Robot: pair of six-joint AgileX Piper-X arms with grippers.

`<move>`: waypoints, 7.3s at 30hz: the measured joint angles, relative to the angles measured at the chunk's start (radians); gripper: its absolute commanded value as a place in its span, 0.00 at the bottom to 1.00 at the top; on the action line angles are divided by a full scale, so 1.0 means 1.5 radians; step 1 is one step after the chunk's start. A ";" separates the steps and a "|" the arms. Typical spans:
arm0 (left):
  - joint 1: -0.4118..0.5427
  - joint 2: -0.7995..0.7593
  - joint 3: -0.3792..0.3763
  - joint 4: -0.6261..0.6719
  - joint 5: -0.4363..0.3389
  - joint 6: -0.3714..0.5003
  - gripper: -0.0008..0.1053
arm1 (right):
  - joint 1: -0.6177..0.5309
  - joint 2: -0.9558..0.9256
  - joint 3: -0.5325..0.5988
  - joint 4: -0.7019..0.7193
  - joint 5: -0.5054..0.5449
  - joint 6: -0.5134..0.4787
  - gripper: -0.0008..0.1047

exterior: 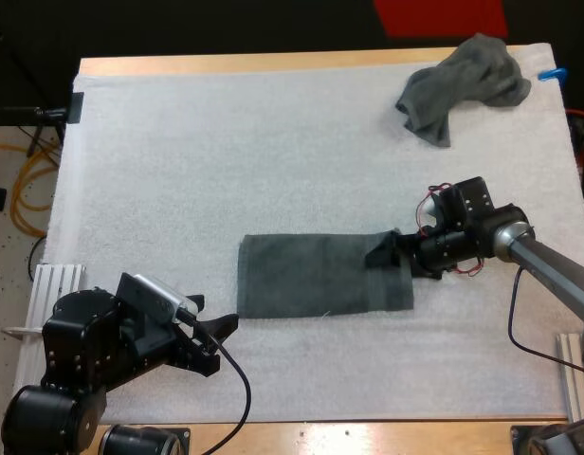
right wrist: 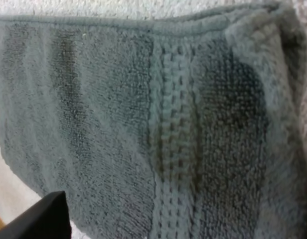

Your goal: Pick towel from pile fold and stack

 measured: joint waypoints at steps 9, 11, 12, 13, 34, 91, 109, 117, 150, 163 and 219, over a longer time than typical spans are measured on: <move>0.000 0.000 0.000 0.000 -0.001 0.000 0.57 | 0.000 0.018 -0.001 -0.005 -0.032 0.011 0.71; 0.000 0.000 0.000 0.000 -0.001 0.000 0.57 | 0.000 0.023 -0.003 -0.005 -0.041 0.013 0.71; 0.000 0.000 0.000 0.000 -0.001 0.000 0.57 | 0.000 0.026 -0.004 -0.005 -0.045 0.013 0.71; 0.000 0.000 0.000 0.000 -0.001 0.000 0.57 | 0.000 0.028 -0.005 -0.006 -0.047 0.013 0.71; 0.000 0.000 0.000 0.000 -0.001 0.000 0.57 | 0.008 0.022 -0.001 0.044 0.069 -0.049 0.01; 0.000 0.000 0.000 0.000 -0.001 0.000 0.57 | 0.130 -0.064 -0.039 0.018 0.138 0.152 0.01; 0.000 0.000 0.000 0.000 -0.001 0.000 0.57 | 0.147 -0.056 -0.040 -0.079 0.039 0.172 0.69; 0.000 0.000 0.000 0.000 -0.001 0.000 0.57 | 0.160 -0.103 -0.042 -0.079 0.038 0.181 0.68; 0.000 0.000 0.000 0.000 -0.001 0.000 0.57 | 0.287 -0.262 -0.013 -0.032 0.228 0.172 0.68; 0.000 0.113 0.006 -0.040 -0.001 -0.052 0.77 | 0.287 -0.583 -0.013 0.182 0.383 0.065 0.68; -0.315 0.776 -0.017 -0.564 0.040 -0.379 0.01 | 0.287 -0.727 -0.013 0.381 0.459 0.050 0.68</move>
